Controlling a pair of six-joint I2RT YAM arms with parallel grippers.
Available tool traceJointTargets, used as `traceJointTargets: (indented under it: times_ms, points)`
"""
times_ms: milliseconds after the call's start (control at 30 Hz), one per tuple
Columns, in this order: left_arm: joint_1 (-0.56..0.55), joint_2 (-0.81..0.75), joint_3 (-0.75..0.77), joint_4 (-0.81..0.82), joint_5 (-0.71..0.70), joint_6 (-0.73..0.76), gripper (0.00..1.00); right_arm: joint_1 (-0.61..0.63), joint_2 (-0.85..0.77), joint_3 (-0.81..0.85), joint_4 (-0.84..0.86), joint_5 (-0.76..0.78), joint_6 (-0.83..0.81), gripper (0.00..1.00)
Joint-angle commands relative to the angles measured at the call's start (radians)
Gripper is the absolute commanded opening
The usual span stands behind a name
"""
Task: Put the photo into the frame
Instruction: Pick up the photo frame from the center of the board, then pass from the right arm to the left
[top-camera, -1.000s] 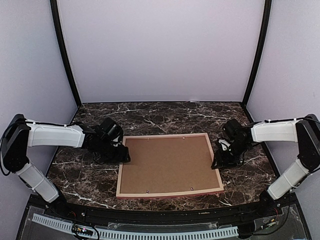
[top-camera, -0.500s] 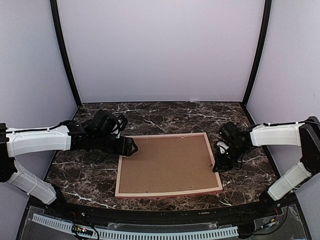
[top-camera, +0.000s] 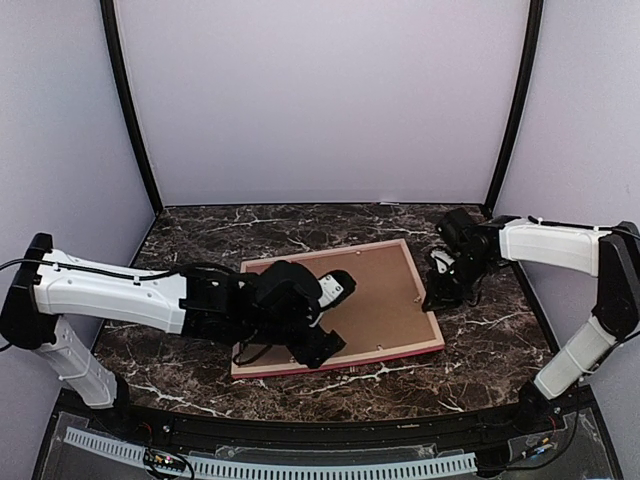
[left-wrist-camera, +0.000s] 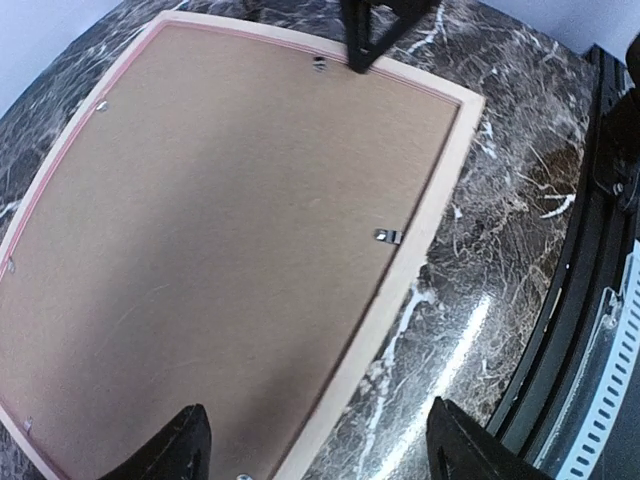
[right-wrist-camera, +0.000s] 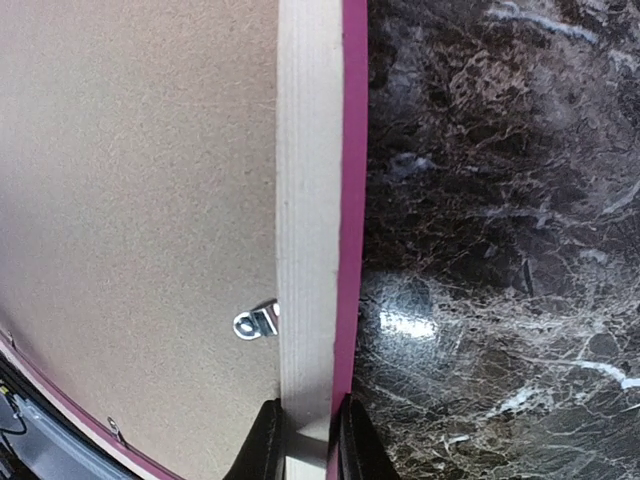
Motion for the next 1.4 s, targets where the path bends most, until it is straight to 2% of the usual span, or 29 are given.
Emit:
traceJointTargets:
  times_ms: [0, 100, 300, 433, 667, 733, 867, 1067, 1233, 1367]
  points:
    - [-0.112, 0.136, 0.118, -0.100, -0.194, 0.150, 0.77, -0.034, -0.004, 0.123, -0.024, -0.137, -0.040, 0.00]
    - [-0.170, 0.244, 0.188, -0.151, -0.273, 0.189, 0.78, -0.048, 0.002, 0.161, -0.064, -0.182, -0.063, 0.00]
    - [-0.211, 0.364, 0.241, -0.232, -0.456, 0.204, 0.78, -0.061, 0.001, 0.181, -0.108, -0.233, -0.084, 0.00]
    - [-0.212, 0.368, 0.230, -0.251, -0.551, 0.187, 0.75, -0.062, -0.001, 0.153, -0.104, -0.247, -0.088, 0.00]
    - [-0.212, 0.342, 0.172, -0.235, -0.595, 0.191, 0.65, -0.063, -0.003, 0.139, -0.111, -0.253, -0.096, 0.00]
    - [-0.211, 0.336, 0.163, -0.226, -0.605, 0.196, 0.60, -0.063, -0.002, 0.139, -0.109, -0.258, -0.096, 0.00]
    - [-0.211, 0.316, 0.151, -0.208, -0.619, 0.215, 0.43, -0.063, 0.001, 0.138, -0.112, -0.263, -0.102, 0.00]
    - [-0.212, 0.279, 0.137, -0.183, -0.623, 0.242, 0.26, -0.063, 0.009, 0.139, -0.115, -0.265, -0.108, 0.01]
    - [-0.213, 0.251, 0.157, -0.215, -0.628, 0.268, 0.16, -0.063, 0.018, 0.156, -0.128, -0.257, -0.115, 0.16]
    - [-0.213, 0.220, 0.178, -0.246, -0.646, 0.284, 0.03, -0.065, 0.014, 0.192, -0.150, -0.242, -0.122, 0.29]
